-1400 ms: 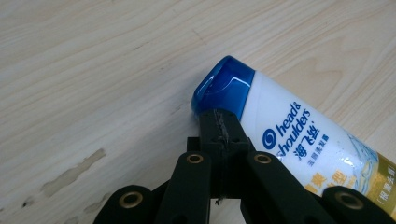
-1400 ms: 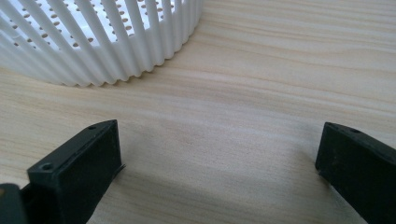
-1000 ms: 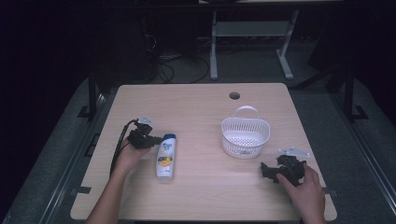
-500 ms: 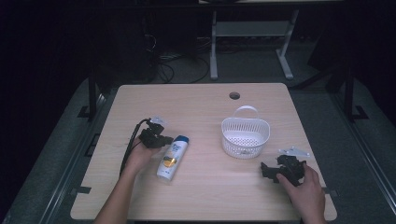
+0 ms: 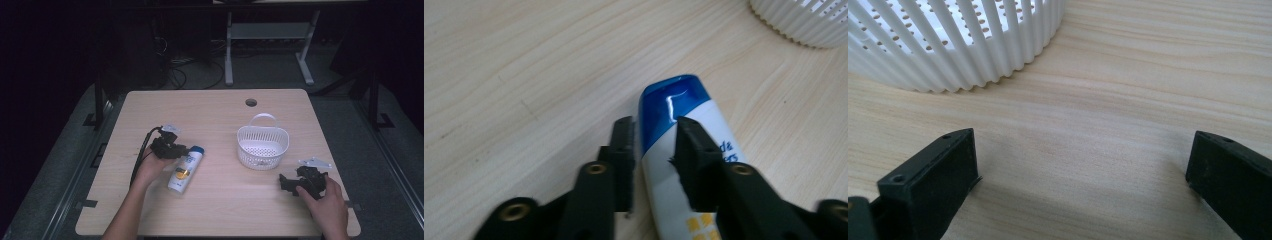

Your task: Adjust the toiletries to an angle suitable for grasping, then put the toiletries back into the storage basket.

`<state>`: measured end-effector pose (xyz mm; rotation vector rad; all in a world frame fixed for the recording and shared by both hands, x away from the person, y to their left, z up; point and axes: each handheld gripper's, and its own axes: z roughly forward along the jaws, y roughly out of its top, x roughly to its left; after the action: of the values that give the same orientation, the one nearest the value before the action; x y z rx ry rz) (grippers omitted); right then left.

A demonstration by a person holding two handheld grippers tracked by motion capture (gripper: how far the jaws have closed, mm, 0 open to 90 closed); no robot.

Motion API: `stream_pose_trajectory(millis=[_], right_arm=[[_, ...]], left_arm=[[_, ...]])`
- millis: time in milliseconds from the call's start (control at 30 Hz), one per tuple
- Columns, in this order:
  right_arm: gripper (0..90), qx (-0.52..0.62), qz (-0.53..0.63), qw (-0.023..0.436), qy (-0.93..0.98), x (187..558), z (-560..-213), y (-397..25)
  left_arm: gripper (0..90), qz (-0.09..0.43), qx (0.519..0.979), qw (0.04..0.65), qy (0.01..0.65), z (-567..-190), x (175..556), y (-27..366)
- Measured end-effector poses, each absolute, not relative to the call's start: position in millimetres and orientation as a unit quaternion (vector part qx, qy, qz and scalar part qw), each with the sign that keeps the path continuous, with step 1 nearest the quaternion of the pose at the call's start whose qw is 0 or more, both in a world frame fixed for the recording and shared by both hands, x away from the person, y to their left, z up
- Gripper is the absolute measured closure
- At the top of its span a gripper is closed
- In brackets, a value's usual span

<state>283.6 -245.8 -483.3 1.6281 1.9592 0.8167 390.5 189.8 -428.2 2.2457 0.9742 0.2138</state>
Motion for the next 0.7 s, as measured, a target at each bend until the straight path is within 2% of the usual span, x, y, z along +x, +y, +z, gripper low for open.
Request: stream_pose_trajectory(millis=[133,167,200,233,267,333,467,700], right_arm=[[0.0,0.592,0.297,0.231,0.712,284,-483,-246],[0.0,0.592,0.297,0.231,0.712,284,-483,-246],[0.0,0.592,0.297,0.231,0.712,284,-483,-246],[0.0,0.592,0.297,0.231,0.712,284,-483,-246],[0.0,0.592,0.297,0.231,0.712,284,-483,-246],[0.0,0.592,0.297,0.231,0.713,284,-483,-246],[0.0,0.592,0.297,0.231,0.712,284,-483,-246],[0.0,0.592,0.297,0.231,0.712,284,-483,-246]], left_arm=[[54.0,0.081,0.858,0.34,0.376,-424,390,184],[46.4,0.081,0.856,0.343,0.378,-423,389,182],[42.9,0.082,0.855,0.342,0.382,-422,389,181],[42.9,0.086,0.853,0.343,0.384,-422,389,179],[37.5,0.089,0.851,0.342,0.389,-421,389,177],[32.9,0.085,0.849,0.34,0.395,-421,390,176],[28.1,0.086,0.847,0.334,0.405,-423,390,173],[25.5,0.079,0.857,0.31,0.403,-431,389,164]])
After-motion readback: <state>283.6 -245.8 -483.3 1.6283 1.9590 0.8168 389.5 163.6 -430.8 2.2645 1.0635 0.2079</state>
